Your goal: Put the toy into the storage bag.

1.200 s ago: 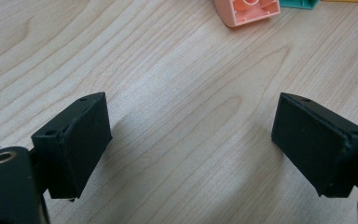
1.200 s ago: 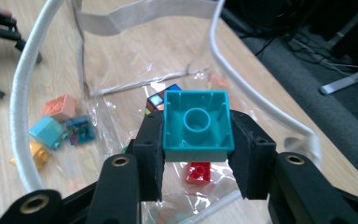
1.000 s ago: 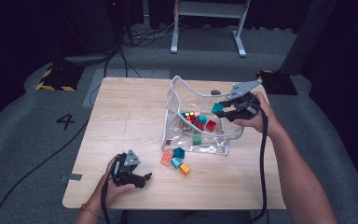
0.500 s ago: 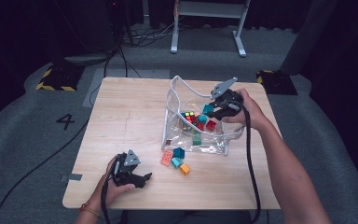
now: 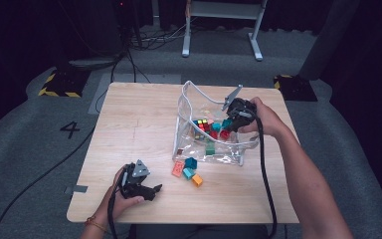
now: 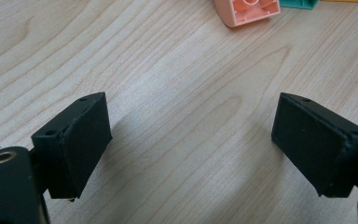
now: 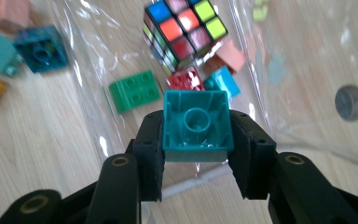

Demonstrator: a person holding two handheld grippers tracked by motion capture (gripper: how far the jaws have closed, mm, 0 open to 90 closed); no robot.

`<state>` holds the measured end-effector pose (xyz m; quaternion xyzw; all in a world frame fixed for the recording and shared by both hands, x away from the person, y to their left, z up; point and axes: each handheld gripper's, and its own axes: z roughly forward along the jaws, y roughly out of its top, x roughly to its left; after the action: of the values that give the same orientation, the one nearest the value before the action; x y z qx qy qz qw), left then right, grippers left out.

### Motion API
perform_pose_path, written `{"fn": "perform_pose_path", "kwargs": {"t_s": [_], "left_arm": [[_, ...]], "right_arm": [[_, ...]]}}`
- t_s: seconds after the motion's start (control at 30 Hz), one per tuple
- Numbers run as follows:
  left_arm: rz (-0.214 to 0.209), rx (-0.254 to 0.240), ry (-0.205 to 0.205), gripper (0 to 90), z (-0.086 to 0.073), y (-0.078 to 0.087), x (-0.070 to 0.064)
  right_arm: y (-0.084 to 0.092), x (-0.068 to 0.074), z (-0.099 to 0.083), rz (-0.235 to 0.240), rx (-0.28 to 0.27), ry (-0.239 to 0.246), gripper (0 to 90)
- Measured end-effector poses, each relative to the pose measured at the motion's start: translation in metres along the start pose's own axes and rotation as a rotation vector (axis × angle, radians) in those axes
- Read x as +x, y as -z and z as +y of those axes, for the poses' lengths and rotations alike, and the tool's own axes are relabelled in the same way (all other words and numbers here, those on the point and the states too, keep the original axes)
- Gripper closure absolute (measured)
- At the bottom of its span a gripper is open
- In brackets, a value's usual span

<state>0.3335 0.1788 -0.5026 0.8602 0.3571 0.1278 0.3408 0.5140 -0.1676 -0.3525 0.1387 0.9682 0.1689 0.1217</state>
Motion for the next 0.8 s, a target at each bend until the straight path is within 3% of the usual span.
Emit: {"fn": "perform_pose_path", "kwargs": {"t_s": [0.2, 0.4, 0.53, 0.8], "left_arm": [[0.000, 0.000, 0.000, 11.9, 0.000, 0.000, 0.000], [0.000, 0.000, 0.000, 11.8, 0.000, 0.000, 0.000], [0.000, 0.000, 0.000, 11.8, 0.000, 0.000, 0.000], [0.004, 0.000, 0.004, 11.6, 0.000, 0.000, 0.000]], "right_arm": [[0.002, -0.005, -0.014, -0.018, 0.076, -0.023, 59.2], [0.013, -0.007, -0.030, -0.040, 0.050, -0.053, 59.1], [0.023, -0.006, -0.040, -0.050, -0.024, -0.086, 54.0], [0.051, 0.006, -0.062, -0.048, -0.306, -0.172, 47.6]]}}
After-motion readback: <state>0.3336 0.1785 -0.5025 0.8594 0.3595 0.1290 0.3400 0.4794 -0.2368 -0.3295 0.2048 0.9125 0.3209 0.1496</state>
